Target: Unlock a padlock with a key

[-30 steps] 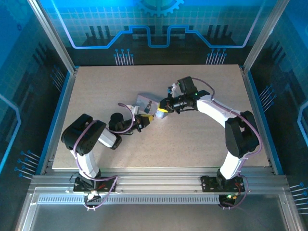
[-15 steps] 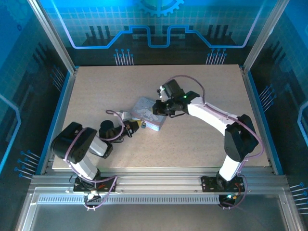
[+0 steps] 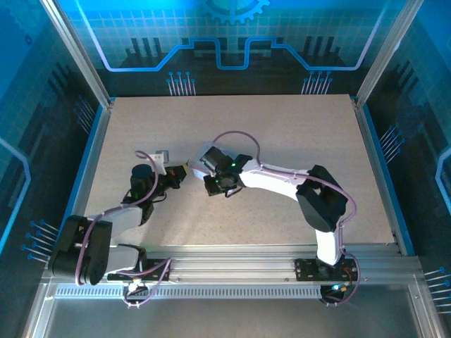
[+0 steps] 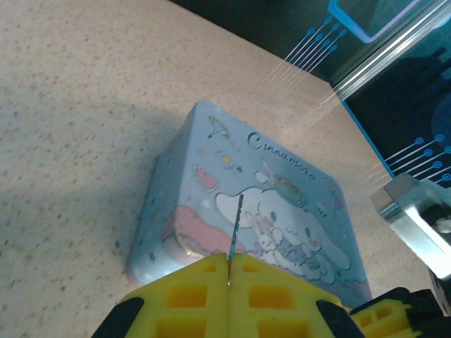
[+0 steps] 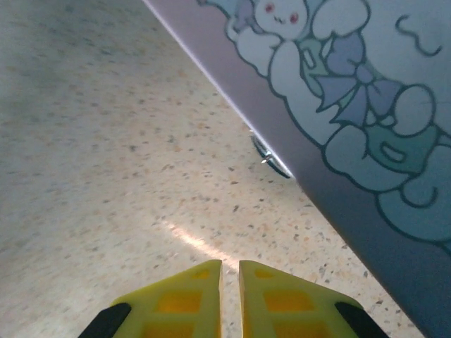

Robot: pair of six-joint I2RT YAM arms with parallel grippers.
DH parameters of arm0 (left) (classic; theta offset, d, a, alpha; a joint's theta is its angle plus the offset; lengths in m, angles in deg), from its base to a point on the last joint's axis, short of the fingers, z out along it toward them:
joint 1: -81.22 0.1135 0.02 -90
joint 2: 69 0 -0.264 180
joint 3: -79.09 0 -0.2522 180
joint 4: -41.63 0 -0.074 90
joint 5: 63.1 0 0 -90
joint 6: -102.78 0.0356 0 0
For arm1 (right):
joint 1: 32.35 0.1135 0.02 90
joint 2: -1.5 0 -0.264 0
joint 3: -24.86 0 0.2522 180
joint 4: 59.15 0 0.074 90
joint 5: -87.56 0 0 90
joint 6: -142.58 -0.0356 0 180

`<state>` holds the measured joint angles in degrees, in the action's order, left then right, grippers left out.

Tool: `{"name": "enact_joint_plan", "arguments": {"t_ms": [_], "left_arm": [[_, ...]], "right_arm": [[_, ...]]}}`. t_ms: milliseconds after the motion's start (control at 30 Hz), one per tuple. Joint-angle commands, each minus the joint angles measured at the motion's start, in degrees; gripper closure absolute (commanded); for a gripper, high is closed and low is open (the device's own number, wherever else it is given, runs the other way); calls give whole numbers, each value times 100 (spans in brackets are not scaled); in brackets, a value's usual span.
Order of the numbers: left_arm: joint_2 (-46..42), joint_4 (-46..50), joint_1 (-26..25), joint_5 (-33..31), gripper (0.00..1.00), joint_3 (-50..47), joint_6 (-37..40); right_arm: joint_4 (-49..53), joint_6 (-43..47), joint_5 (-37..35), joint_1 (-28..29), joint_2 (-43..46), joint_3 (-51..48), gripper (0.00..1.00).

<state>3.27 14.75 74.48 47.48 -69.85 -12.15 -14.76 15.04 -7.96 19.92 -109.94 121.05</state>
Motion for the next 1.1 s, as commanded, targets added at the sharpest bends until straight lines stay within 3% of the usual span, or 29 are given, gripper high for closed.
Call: {"name": "enact_joint_plan", "arguments": {"t_ms": [0, 367, 467, 533, 667, 1067], "left_arm": [[-218, 476, 56, -19, 100, -89, 120], [-860, 903, 50, 138, 100, -235, 209], [-987, 988, 50, 157, 100, -265, 222], [-1071, 1003, 51, 166, 100, -312, 215], [-1225, 1077, 51, 233, 100, -363, 236], [-1883, 1683, 51, 375, 100, -416, 454]], "right_arm": [[324, -256, -830, 49, -211, 245, 86], [-215, -4, -925, -652, -87, -109, 83], [-272, 89, -1088, -491, -27, -133, 73], [-265, 27, -1232, -359, -104, -144, 60], [-457, -228, -1412, -215, -261, -201, 49], [-605, -602, -2295, -77, -768, 101, 47]]}}
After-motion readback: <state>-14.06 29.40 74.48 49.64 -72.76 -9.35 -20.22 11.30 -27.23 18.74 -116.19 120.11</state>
